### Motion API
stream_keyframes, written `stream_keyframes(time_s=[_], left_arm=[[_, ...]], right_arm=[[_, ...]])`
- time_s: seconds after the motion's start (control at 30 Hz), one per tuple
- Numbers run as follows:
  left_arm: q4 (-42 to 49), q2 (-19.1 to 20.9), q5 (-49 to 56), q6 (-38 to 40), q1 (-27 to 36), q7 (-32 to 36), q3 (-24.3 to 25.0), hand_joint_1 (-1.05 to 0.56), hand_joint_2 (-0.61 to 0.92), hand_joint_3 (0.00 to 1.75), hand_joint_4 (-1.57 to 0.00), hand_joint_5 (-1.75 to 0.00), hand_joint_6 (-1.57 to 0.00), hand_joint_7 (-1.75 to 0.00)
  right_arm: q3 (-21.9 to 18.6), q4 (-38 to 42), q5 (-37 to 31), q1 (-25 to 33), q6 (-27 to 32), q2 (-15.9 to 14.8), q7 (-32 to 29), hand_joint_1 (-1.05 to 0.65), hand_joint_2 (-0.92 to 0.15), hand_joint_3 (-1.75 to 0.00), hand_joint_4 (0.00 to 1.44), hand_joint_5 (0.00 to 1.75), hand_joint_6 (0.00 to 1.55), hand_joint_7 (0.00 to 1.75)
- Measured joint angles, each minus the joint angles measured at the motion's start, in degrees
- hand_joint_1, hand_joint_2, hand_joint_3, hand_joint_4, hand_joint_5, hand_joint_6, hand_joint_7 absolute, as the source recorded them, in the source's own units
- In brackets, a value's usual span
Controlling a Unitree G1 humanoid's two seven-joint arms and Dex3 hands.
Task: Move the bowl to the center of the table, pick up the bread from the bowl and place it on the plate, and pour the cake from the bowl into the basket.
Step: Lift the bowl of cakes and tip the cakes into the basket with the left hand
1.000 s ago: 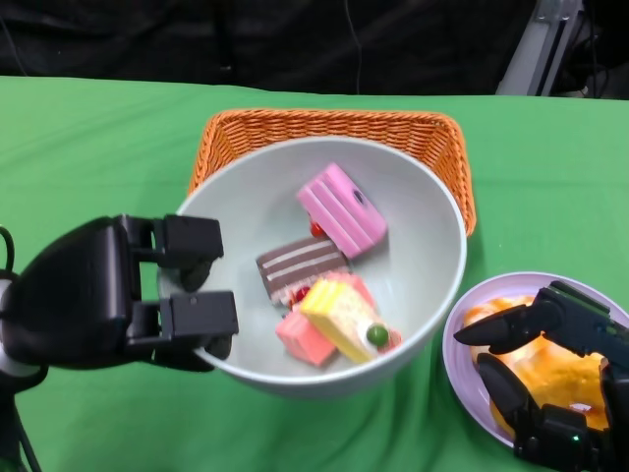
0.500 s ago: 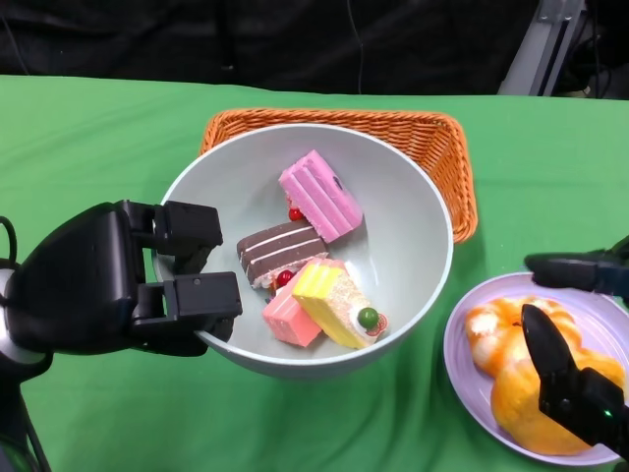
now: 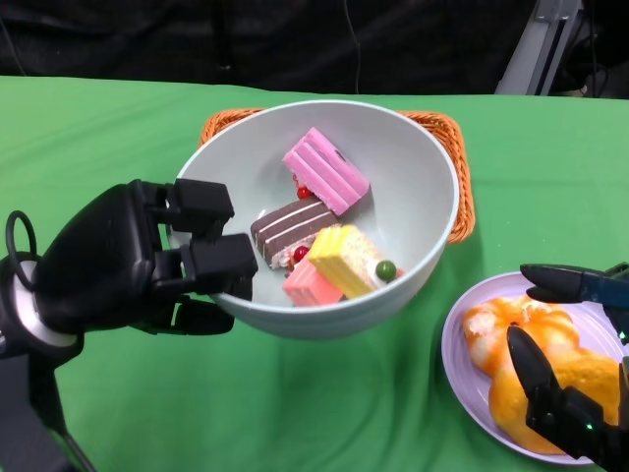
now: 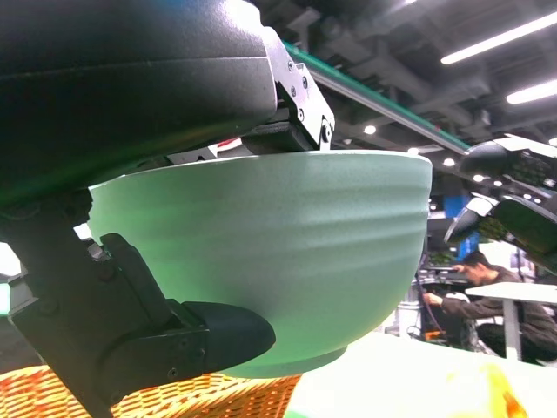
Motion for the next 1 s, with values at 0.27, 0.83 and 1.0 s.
stream_keyframes(time_s=[0.27,0.83,1.0], left_arm=[[1.26,-2.60,-3.08,-0.06,-0.36,-5.52,3.23,-0.16,0.13,1.65,-1.05,-1.75,-0.68,-1.75],[9.98,-12.52,-16.21,2.03,-3.15,-20.94,5.33,-0.14,0.21,1.66,-1.06,-1.75,-0.82,-1.75],[11.52,-17.22,-28.10,6.67,-3.52,-35.66,5.67,-0.14,0.21,1.65,-1.01,-1.75,-0.78,-1.75]], right_arm=[[0.31,0.00,0.37,1.30,2.14,-0.04,1.32,-0.22,-0.62,-0.72,0.36,1.32,0.41,0.95],[1.34,-0.43,2.63,1.90,4.27,-0.46,3.59,-0.27,-0.69,-0.59,0.49,1.32,0.50,0.97],[2.79,-1.95,2.72,3.50,5.87,-0.27,4.44,-0.25,-0.71,-0.55,0.50,1.31,0.51,0.97]])
